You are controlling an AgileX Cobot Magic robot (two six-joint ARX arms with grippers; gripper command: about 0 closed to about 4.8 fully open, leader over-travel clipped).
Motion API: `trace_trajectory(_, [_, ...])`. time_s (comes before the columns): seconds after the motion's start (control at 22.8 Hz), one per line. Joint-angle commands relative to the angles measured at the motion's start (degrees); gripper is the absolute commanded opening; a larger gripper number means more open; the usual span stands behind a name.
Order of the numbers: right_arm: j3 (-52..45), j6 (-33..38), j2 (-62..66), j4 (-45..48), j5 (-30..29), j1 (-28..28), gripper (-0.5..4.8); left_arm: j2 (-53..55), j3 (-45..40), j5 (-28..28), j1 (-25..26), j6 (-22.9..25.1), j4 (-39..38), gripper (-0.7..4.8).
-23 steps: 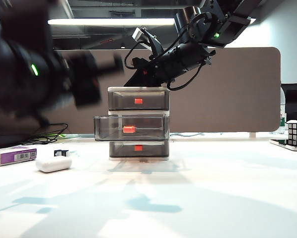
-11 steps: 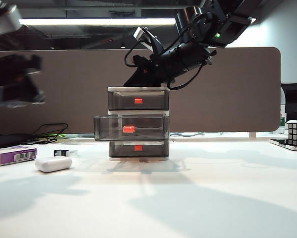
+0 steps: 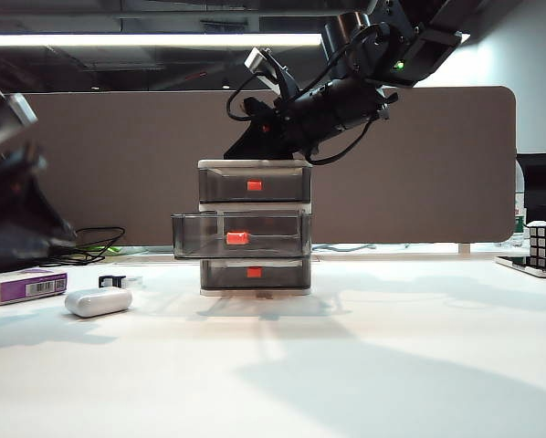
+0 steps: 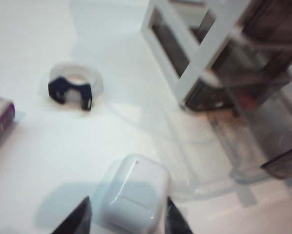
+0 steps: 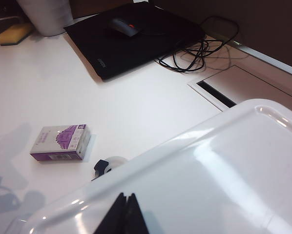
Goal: Open the second layer of the drawer on the table, pick up the earphone case on the table and put it in, and finally close the drawer.
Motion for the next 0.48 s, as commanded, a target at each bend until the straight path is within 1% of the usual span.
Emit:
trace_trajectory(0.04, [-0.90, 2.19, 1.22, -5.03, -0.39, 0.07, -0.05, 2.91, 0.61, -0.31, -0.17, 2.34, 1.11, 1.83])
trace_trajectory(0.09, [-0.90, 2.19, 1.22, -5.09, -1.11, 0.07, -0.05, 2.93, 0.61, -0.17, -0.22, 0.87, 1.16, 1.82])
trace_trajectory(0.18, [-0.90, 2.45, 1.22, -5.05, -1.25, 0.07, -0.05, 2.93, 0.61, 2.25, -0.37, 2.49, 2.29, 1.88])
trace_trajectory(0.22, [-0.90, 2.62, 1.22, -5.05, -1.29, 0.07, -0.05, 2.93, 0.63, 4.70, -0.37, 7.50, 2.54, 2.67])
trace_trajectory(0.26, [-0.90, 2.62, 1.22, -5.05, -1.29, 0.07, -0.05, 2.93, 0.63, 5.73, -0.37, 11.56, 2.51, 3.83])
trace_trajectory(0.31, [-0.90, 2.62, 1.22, -5.05, -1.31, 0.07, -0.05, 2.93, 0.63, 5.49, -0.39, 13.84, 2.47, 4.79])
trace_trajectory(0.35, [-0.90, 2.80, 1.22, -5.05, -2.19, 0.07, -0.05, 2.93, 0.63, 4.35, -0.39, 15.52, 2.47, 4.79])
trace_trajectory(0.44, [-0.90, 2.84, 1.22, -5.05, -2.36, 0.07, -0.05, 2.95, 0.63, 1.14, -0.35, 16.41, 2.47, 4.79])
trace_trajectory(0.48, [-0.90, 2.84, 1.22, -5.03, -2.38, 0.07, -0.05, 2.97, 0.66, 0.92, -0.35, 17.40, 2.49, 4.79])
